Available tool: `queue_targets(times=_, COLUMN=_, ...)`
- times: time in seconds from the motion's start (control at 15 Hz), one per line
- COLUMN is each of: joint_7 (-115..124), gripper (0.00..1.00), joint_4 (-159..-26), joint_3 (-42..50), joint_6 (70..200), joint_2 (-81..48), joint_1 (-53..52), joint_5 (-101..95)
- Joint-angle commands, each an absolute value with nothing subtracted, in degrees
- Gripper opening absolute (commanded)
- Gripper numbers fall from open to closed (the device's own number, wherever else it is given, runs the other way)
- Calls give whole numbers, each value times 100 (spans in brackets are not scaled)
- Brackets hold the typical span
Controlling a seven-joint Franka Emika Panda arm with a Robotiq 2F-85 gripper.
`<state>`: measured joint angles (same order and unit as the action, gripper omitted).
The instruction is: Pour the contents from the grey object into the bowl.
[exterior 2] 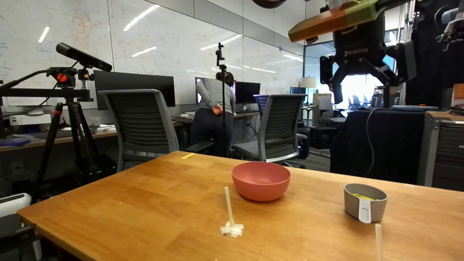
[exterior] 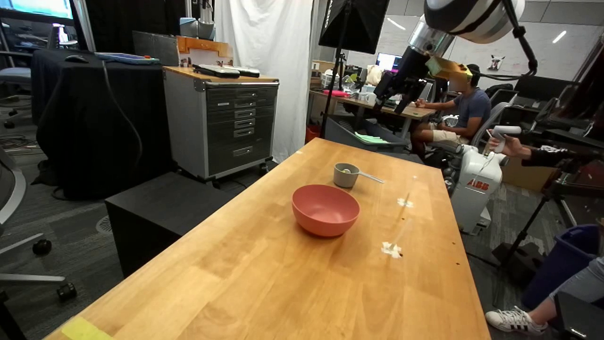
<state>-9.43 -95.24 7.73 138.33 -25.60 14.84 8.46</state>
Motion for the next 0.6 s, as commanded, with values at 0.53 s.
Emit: queue_targets(times=0.53, joint_7=-1864, gripper=100, joint_4=-9566, joint_3=294, joint_6=14264, joint_2=-3337, joint_1=1981, joint_5=982)
